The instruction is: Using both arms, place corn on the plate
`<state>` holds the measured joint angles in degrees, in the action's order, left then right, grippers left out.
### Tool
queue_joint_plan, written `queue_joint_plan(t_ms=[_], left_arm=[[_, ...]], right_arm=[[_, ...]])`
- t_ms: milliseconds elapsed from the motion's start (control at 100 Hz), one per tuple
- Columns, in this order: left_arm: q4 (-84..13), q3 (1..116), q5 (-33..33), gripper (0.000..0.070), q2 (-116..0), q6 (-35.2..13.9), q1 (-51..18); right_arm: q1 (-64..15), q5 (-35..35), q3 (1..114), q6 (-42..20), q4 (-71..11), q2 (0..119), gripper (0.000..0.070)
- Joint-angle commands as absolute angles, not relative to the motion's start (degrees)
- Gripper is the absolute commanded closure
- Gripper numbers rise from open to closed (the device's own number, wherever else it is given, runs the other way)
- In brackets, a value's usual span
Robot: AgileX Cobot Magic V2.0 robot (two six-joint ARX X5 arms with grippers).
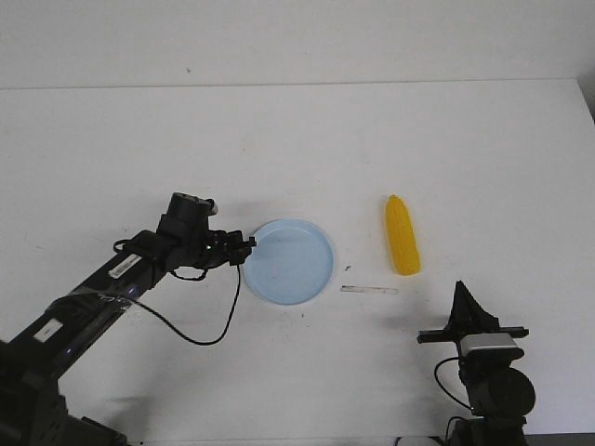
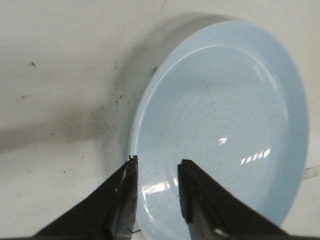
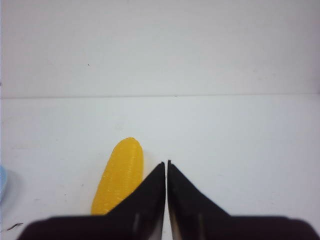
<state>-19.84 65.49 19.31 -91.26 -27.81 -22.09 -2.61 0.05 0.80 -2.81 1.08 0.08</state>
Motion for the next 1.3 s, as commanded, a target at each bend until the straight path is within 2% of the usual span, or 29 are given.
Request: queue_joint_plan(t_ms=[0, 90, 270, 400, 480, 590, 790, 1090, 1290], left_arm=[[-19.1, 66.2, 18.2, 0.0538, -89.2, -26.9, -21.2], [-16.5, 64.5, 17.5, 0.0558, -85.6, -23.8, -19.3], [-5.8, 55.9, 16.5, 0.0700, -76.9, -12.1, -15.0], [0.5, 48.8, 10.0, 0.0699, -69.2, -6.6, -11.2], [3.0, 45.0, 5.4, 0.0699, -63.9, -6.1, -8.9], [5.9, 40.0, 2.7, 0.0700, -56.2, -5.7, -5.5], [10.8, 30.9, 2.5, 0.0699, -42.5, 0.5, -0.8], [11.6, 20.7, 2.5, 0.0699, -25.0, 0.6, 0.8], [8.7, 20.1, 2.5, 0.0698, -17.9, 0.6, 0.9]], right_arm=[[-2.7, 0.1, 0.7, -2.7, 1.7, 0.1, 0.0693], [-2.7, 0.1, 0.7, -2.7, 1.7, 0.1, 0.0693], [-2.7, 0.1, 0.7, -2.7, 1.7, 0.1, 0.0693], [-2.7, 0.1, 0.7, -2.7, 1.7, 0.1, 0.0693], [-2.7, 0.1, 0.7, -2.7, 1.7, 0.1, 0.0693], [-2.7, 0.1, 0.7, -2.7, 1.7, 0.1, 0.0693], [-2.7, 0.1, 0.7, -2.7, 1.7, 0.1, 0.0693], [-2.7, 0.1, 0.7, -2.7, 1.7, 0.1, 0.0693], [-2.7, 0.1, 0.7, -2.7, 1.7, 0.1, 0.0693]])
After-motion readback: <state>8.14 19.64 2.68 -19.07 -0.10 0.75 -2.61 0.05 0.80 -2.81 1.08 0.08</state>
